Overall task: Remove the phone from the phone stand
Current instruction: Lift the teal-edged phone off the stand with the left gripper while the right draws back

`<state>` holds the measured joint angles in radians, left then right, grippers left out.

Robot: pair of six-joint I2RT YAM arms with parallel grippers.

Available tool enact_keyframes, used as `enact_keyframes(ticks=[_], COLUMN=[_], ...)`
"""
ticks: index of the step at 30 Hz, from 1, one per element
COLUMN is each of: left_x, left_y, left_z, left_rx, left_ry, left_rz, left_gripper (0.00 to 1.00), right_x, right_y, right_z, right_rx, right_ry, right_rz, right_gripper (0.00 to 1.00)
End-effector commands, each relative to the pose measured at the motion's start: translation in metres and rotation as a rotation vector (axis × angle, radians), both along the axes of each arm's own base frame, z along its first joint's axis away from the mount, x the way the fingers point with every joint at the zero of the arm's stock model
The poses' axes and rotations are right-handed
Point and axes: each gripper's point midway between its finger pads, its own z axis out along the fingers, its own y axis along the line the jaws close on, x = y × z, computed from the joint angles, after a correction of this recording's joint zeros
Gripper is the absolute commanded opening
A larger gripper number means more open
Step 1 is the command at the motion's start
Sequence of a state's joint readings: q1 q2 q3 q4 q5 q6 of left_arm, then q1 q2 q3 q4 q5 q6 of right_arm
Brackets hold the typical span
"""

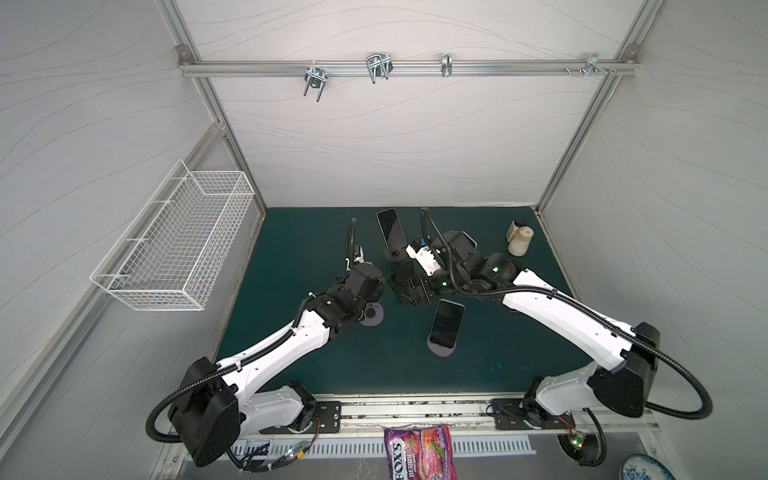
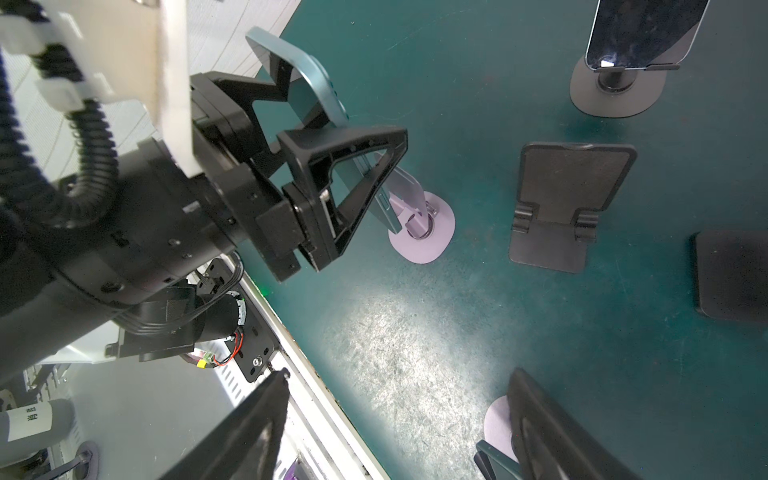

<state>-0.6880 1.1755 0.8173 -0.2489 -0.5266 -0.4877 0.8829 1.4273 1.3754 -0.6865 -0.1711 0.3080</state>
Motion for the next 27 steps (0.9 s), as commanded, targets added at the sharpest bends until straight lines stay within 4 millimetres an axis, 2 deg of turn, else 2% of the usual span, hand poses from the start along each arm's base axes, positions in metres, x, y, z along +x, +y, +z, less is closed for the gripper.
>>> enact_keyframes(ticks=[1,10,22,27], left_x=[0.007,-0.003,-0.028,-0.041], left_y=[0.0,0.011,0.038,0.045], left_z=[0.043,0.049,0.062,0.057], left_rx=[-0.048,-0.027,-0.005,-0.01], left_ry=[-0.098,-0.092,-0.049,0.001], left_rz=[0.013,0.009,-0.002,-0.019], left_gripper=[0.61,0.61,0.6,0.6], right_x=[0.005,0.004,-0.009,-0.016], right_y=[0.007,0.015,0.034,0.042], right_z=[0.009,0.011,0.011,0.012], right_rx=[0.029,0.028,-0.019,-0.031], right_ry=[-0.01,0.005,-0.029,-0.048], right_rz=[0.009,0.032,0.117,0.141], right_gripper=[0.83,0.82,0.81,0.81])
